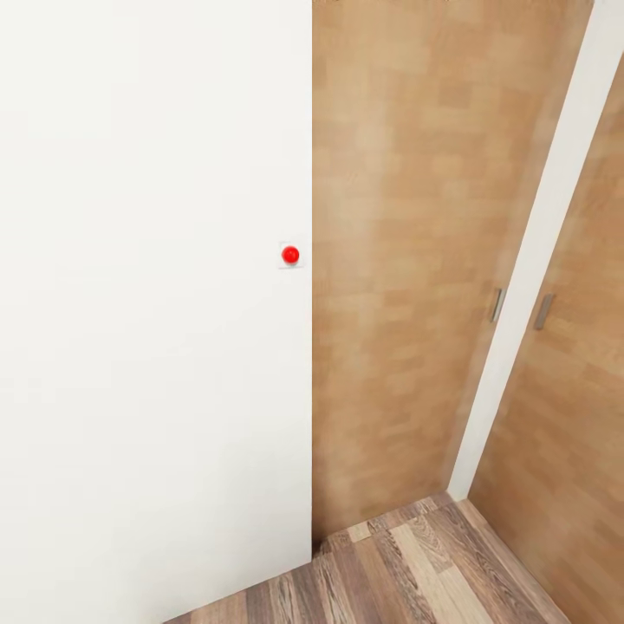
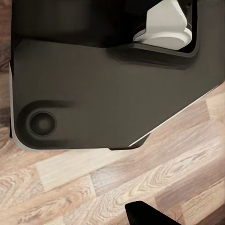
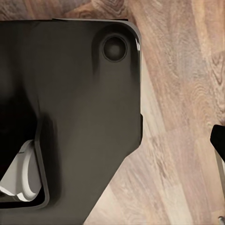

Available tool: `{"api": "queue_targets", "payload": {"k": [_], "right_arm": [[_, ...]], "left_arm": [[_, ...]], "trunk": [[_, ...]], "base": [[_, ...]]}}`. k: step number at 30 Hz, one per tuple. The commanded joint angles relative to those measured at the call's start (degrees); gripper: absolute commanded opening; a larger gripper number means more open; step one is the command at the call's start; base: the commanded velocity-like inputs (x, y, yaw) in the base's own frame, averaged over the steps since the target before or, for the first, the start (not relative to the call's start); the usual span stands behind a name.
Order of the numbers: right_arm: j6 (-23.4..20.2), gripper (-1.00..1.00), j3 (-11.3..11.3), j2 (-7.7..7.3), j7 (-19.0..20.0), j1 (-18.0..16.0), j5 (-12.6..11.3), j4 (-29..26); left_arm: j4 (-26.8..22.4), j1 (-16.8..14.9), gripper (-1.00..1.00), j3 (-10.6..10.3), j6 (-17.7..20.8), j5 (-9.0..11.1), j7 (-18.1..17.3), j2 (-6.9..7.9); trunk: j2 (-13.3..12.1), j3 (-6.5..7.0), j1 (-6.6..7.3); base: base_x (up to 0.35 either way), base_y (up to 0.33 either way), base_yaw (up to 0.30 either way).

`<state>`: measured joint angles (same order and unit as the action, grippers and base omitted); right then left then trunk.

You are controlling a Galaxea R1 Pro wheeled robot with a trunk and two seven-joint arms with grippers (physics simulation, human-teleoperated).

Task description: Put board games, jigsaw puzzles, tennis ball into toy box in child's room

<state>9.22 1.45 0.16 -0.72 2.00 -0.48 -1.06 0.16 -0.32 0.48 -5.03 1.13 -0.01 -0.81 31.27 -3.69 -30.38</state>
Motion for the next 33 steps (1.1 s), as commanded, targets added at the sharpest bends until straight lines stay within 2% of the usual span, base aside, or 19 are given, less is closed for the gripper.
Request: {"api": "queue_targets", "payload": {"k": [1, 21, 33], "right_arm": [[0.1, 1.0, 0.1, 0.02, -0.1, 0.0, 0.0, -0.1], [0.1, 1.0, 0.1, 0.02, -0.1, 0.0, 0.0, -0.1], [0.1, 1.0, 0.1, 0.02, -0.1, 0.0, 0.0, -0.1]], "left_arm": [[0.0, 0.0, 1.0, 0.0, -0.2, 0.1, 0.0, 0.0], [0.0, 0.0, 1.0, 0.0, -0.2, 0.1, 0.0, 0.01], [0.0, 0.0, 1.0, 0.0, -0.2, 0.1, 0.0, 0.03]], "trunk": [[-0.3, 0.1, 0.2], [-8.4, 3.69, 4.6], [-8.4, 3.69, 4.6]], "base": [[0.0, 0.0, 0.0], [0.0, 0.0, 0.0], [0.0, 0.0, 0.0]]}}
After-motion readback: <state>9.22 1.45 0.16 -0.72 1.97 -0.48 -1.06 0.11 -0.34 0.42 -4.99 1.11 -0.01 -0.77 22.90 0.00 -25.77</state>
